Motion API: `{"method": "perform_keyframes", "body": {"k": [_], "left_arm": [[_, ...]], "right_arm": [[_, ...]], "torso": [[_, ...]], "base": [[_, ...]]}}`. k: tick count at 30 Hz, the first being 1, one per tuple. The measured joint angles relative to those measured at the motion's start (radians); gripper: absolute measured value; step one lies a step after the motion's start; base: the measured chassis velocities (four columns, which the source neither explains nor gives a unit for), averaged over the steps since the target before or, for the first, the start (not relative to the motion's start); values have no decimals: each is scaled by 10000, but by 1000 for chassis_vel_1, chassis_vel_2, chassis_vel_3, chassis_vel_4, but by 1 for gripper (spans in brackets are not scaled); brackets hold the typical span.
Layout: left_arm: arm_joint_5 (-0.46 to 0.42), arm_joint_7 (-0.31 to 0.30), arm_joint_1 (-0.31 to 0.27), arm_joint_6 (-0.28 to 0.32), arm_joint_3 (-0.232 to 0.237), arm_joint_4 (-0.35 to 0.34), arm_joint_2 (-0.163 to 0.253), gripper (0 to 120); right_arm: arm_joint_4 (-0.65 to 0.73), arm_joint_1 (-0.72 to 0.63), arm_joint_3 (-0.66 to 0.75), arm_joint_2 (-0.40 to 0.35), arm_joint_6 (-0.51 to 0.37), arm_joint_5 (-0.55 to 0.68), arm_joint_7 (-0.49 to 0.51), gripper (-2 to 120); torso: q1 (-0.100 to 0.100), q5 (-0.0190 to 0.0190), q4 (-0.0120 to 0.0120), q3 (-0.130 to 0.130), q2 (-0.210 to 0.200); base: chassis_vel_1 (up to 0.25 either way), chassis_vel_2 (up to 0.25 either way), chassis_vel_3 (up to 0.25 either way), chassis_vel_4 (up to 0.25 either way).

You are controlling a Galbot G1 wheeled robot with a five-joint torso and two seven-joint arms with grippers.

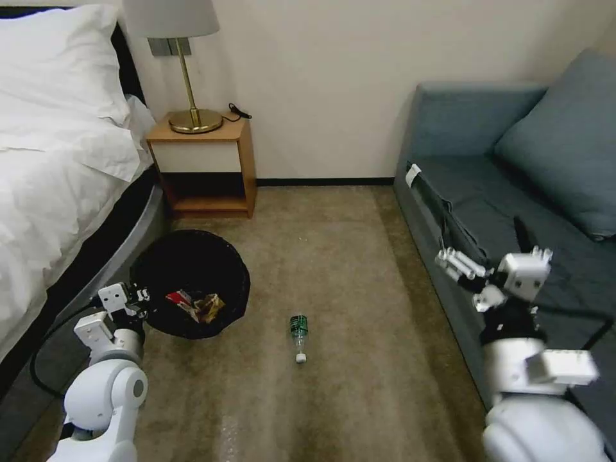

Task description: Pick up the trash bin, then pick up the garbage on the floor and place it into the trash bin.

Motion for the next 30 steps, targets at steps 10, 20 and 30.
{"method": "perform_keyframes", "body": {"k": [10, 20, 30], "left_arm": [[-58, -10, -46, 57, -19, -201, -64, 4], [-98, -3, -145, 48, -26, -49, -106, 4], [-100, 44, -285, -23, 8, 135, -75, 4]], "right_arm": [[-1145, -456, -1383, 882, 974, -1181, -370, 100], [-1944, -21, -782, 1269, 1244, -1596, -489, 100], [-2320, 28, -110, 1143, 1479, -1521, -702, 100]], "torso": [[1, 5, -2, 1, 0], [0, 6, -2, 2, -2], [1, 6, -3, 1, -2]], "base": [[0, 0, 0, 0], [0, 0, 0, 0], [0, 0, 0, 0]]}}
